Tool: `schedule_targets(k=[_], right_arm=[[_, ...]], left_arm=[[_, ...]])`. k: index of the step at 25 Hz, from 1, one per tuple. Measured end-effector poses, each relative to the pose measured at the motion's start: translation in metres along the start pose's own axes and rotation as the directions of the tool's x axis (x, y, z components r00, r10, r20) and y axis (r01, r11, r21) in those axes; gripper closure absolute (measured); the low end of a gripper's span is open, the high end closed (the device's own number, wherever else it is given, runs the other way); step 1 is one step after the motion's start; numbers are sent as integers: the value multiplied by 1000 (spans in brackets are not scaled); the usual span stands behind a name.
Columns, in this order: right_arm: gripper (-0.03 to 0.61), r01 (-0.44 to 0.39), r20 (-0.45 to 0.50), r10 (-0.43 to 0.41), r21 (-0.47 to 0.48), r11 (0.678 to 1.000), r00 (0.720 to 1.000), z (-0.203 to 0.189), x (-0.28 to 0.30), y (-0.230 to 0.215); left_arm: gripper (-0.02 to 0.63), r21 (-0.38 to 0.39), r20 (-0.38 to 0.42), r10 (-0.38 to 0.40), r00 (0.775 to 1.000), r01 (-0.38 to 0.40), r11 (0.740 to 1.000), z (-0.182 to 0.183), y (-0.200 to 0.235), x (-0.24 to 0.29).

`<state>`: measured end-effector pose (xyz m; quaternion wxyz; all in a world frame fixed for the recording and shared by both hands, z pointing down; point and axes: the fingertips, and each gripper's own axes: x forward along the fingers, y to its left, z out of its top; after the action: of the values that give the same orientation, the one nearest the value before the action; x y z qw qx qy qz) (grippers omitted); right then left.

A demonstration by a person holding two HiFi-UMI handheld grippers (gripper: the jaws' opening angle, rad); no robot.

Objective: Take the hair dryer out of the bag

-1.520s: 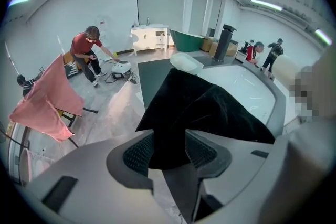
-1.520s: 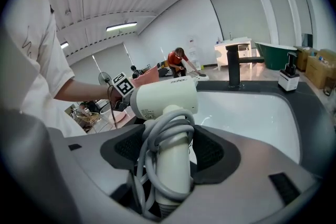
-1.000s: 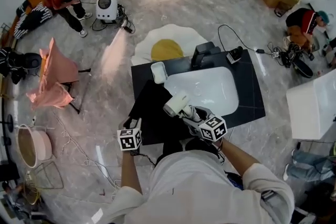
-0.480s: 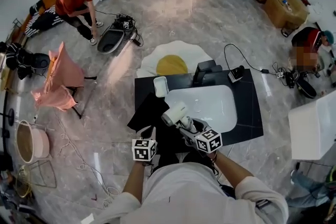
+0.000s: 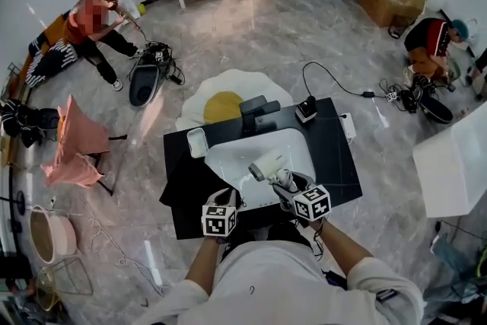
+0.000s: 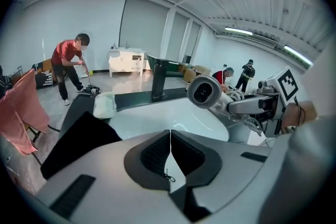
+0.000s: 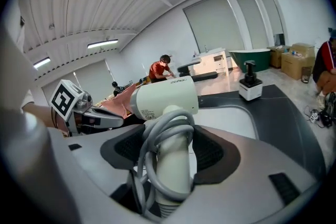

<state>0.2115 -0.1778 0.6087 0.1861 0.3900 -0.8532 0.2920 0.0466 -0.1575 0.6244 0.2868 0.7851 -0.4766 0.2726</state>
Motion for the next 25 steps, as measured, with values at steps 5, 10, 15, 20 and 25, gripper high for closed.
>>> schedule_targets(k=[5,10,15,20,25], right_arm=[[298,114,14,-115,63,991,993,-10,-44,-80],[298,183,-1,-184,97,978,983,-22,-82,-144],[298,244,-59,-239,95,965,969,-35,-105,-196],[298,278,-129,-265,99,955,956,-58,-105,-223],[298,297,-164,-279,97,950,946,-73,-94,-243]], left_arm=[[591,32,-25,-41,999,42,999,13,-50,40],[591,19,-53,-68,996,70,997,24,-97,77],[591,-3,-54,-81,995,81,997,35,-143,112],[591,-43,-109,-72,991,67,997,21,-150,116],[591,-76,-133,-37,990,27,997,11,-144,119]])
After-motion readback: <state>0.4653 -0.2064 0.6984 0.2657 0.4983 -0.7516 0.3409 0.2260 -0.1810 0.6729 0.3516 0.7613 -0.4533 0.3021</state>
